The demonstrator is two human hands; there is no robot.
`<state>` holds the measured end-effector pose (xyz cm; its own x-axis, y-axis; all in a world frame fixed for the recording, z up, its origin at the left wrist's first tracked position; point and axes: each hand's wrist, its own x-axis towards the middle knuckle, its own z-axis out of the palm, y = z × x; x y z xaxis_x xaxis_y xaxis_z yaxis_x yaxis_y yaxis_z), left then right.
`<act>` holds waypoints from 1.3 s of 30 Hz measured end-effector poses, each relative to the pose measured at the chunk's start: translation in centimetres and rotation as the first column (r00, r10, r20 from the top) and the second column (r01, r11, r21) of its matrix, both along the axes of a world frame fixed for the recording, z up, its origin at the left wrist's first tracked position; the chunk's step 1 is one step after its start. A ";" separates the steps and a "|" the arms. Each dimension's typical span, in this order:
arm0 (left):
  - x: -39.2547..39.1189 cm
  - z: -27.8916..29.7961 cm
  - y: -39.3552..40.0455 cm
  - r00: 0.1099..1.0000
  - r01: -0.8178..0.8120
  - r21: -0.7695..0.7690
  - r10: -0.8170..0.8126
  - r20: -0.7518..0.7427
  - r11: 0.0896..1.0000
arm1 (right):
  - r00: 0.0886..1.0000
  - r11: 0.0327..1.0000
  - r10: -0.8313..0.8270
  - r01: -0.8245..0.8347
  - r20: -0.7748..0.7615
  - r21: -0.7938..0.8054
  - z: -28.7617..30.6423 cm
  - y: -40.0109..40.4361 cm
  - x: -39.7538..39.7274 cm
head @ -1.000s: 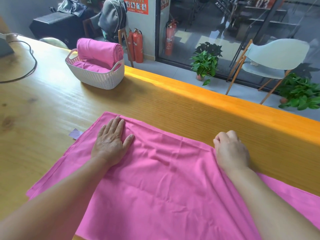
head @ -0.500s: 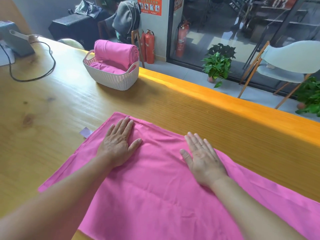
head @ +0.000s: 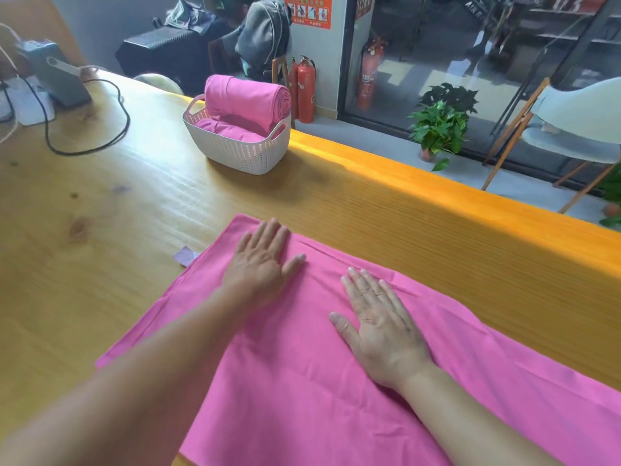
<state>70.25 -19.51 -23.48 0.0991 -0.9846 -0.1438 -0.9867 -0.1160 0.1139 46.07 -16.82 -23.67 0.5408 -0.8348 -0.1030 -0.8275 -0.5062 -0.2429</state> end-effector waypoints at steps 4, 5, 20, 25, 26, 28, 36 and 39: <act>0.2 0.5 -0.5 0.992 -0.129 0.023 0.129 -0.013 0.991 | 1.000 1.000 0.008 -0.008 0.000 0.025 0.2 0.0 0.1; -0.7 0.6 0.0 0.988 -0.155 -0.020 0.154 -0.022 0.988 | 1.000 1.000 0.009 -0.009 0.002 0.025 0.2 0.0 0.1; 1.5 1.0 9.5 0.953 -0.297 -0.098 0.302 0.032 0.950 | 0.999 1.000 0.006 -0.005 -0.031 0.027 0.0 -0.1 0.5; -4.7 0.3 12.9 0.999 -0.042 -0.086 0.040 -0.029 0.995 | 0.999 1.000 0.006 -0.005 -0.043 0.023 0.2 -0.1 0.5; -4.2 0.0 13.0 0.998 -0.051 -0.078 0.049 -0.024 0.996 | 0.999 1.000 0.010 -0.009 -0.044 0.022 0.3 -0.1 0.5; -2.3 -0.3 12.9 0.998 -0.068 -0.068 0.068 -0.004 0.995 | 0.998 0.999 0.016 -0.014 -0.058 0.031 0.6 0.0 0.4; -4.2 0.2 14.5 0.996 -0.058 -0.102 0.050 -0.076 0.993 | 0.996 1.000 0.015 -0.013 0.091 -0.021 1.7 5.0 5.0; -3.8 -0.2 15.2 0.995 -0.100 -0.066 0.098 -0.025 0.993 | 0.997 1.000 0.030 -0.030 0.069 -0.003 0.7 7.0 5.2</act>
